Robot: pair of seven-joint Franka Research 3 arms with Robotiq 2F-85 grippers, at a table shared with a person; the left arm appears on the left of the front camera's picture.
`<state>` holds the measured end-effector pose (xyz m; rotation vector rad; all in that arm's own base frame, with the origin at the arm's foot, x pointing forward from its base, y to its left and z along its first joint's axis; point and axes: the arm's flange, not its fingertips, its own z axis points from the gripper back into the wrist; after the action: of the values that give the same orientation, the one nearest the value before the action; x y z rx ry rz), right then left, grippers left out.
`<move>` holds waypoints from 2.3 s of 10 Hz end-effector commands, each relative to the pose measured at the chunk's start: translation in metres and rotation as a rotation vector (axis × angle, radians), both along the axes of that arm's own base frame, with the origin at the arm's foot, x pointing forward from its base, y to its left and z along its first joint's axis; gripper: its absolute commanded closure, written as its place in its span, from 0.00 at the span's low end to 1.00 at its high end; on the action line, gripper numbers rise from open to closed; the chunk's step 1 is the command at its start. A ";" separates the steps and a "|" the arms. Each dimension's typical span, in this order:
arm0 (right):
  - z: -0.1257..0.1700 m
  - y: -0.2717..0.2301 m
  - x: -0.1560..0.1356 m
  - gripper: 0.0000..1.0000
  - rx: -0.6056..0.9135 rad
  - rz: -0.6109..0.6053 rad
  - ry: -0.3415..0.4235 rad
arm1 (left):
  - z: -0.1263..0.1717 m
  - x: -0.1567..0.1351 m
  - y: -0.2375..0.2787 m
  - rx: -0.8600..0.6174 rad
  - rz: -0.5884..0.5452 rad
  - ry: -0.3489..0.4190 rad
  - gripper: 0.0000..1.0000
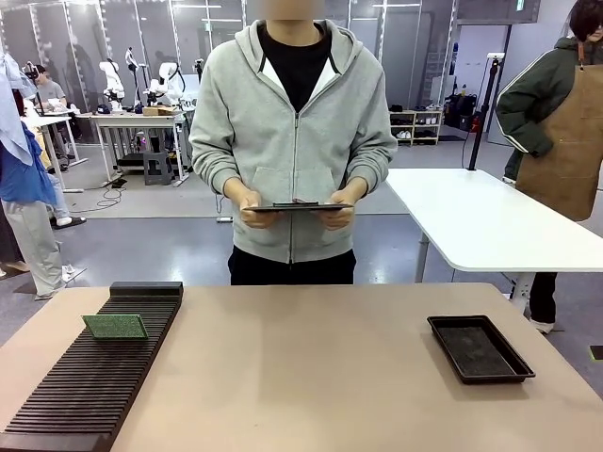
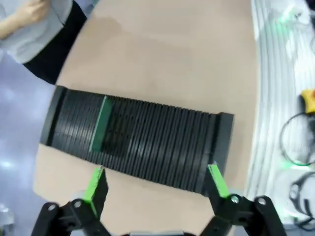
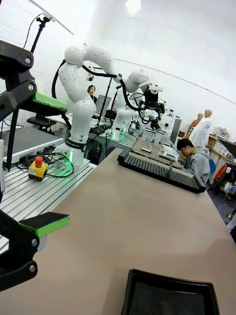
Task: Inspect the PCB.
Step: Pick up the Blank PCB and present it to the human.
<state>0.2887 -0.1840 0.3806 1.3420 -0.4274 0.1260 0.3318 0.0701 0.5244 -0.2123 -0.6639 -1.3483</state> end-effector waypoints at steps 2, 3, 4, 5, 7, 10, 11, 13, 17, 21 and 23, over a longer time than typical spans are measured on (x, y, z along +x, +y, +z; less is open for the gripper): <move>0.001 0.000 -0.001 0.00 0.003 0.001 -0.004 | -0.028 0.005 -0.036 0.098 -0.035 -0.022 0.00; 0.001 0.000 -0.001 0.00 0.003 0.001 -0.004 | -0.028 0.006 -0.040 0.107 -0.033 -0.026 0.00; 0.001 0.000 -0.001 0.00 0.003 0.001 -0.004 | -0.025 0.003 -0.037 0.086 -0.038 0.034 0.00; 0.001 0.000 -0.001 0.00 0.003 0.001 -0.004 | -0.026 0.007 -0.042 0.089 -0.068 -0.031 0.00; 0.001 0.000 -0.001 0.00 0.003 0.001 -0.004 | -0.026 0.007 -0.042 0.089 -0.068 -0.031 0.00; 0.001 0.000 -0.001 0.00 0.003 0.001 -0.004 | -0.038 0.018 -0.058 0.116 -0.080 0.012 0.00; 0.001 0.000 -0.001 0.00 0.003 0.001 -0.004 | -0.044 0.028 -0.066 0.136 -0.093 0.022 0.00; 0.001 0.000 -0.001 0.00 0.003 0.001 -0.004 | -0.062 0.052 -0.085 0.212 -0.077 0.037 0.00; 0.001 0.000 -0.001 0.00 0.003 0.001 -0.004 | -0.089 0.103 -0.102 0.383 -0.015 -0.001 0.00; 0.001 0.000 -0.001 0.00 0.003 0.001 -0.004 | -0.102 0.156 -0.091 0.517 -0.088 0.008 0.00; 0.001 0.000 -0.001 0.00 0.003 0.001 -0.004 | -0.115 0.174 -0.091 0.556 -0.121 0.023 0.00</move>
<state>0.2889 -0.1838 0.3807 1.3414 -0.4268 0.1266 0.4938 -0.0223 0.4108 0.1571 -0.2630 -1.5813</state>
